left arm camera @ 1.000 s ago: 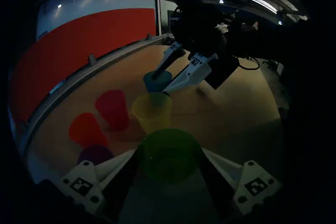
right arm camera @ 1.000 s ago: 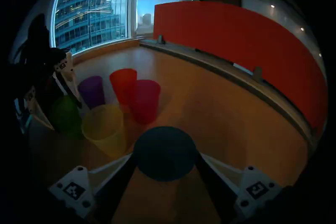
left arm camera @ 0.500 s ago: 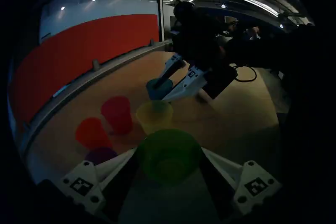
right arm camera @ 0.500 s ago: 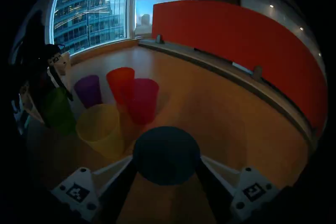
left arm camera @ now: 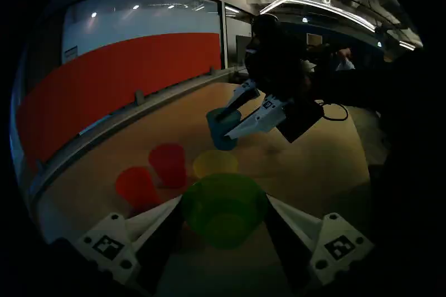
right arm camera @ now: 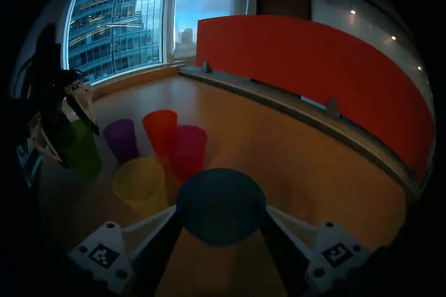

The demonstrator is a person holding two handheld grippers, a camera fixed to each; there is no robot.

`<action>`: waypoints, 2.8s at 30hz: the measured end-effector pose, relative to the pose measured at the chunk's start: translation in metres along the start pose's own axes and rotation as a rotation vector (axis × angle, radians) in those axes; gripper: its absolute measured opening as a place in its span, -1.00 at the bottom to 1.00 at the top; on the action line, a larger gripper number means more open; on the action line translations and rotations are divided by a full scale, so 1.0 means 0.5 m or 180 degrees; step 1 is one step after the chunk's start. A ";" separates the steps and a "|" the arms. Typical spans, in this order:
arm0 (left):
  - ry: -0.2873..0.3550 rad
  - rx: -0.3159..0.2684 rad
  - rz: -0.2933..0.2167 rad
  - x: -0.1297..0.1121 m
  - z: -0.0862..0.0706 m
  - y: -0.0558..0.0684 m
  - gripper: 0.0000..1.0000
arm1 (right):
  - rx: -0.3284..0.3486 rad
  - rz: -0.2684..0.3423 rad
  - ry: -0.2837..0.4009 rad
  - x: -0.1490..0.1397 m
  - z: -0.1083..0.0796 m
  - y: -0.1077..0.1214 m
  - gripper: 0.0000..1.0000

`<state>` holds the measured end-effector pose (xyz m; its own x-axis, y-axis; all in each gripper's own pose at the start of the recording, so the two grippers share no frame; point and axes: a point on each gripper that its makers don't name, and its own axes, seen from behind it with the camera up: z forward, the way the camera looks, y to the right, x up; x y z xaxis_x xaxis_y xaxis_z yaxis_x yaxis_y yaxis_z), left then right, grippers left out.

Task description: Pour water

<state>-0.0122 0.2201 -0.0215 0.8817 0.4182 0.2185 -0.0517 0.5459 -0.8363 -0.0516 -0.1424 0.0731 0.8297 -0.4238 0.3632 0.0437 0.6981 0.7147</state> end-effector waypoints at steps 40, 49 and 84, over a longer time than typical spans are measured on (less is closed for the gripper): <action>0.1101 0.0518 -0.0322 0.185 -0.112 -0.097 0.79 | -0.0063 -0.0195 0.0886 0.199 -0.147 -0.072 0.81; 0.1115 0.0530 -0.0300 0.191 -0.113 -0.097 0.79 | -0.0044 -0.0187 0.1034 0.220 -0.156 -0.084 0.81; 0.1155 0.0657 -0.0018 0.223 -0.124 -0.119 0.79 | 0.0068 -0.0179 0.1291 0.262 -0.169 -0.124 0.80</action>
<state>0.1183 0.1893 0.0216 0.9884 0.1518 0.0005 -0.1067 0.6970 -0.7091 0.1015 -0.1922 0.0257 0.9787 -0.1961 0.0611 0.0873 0.6664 0.7405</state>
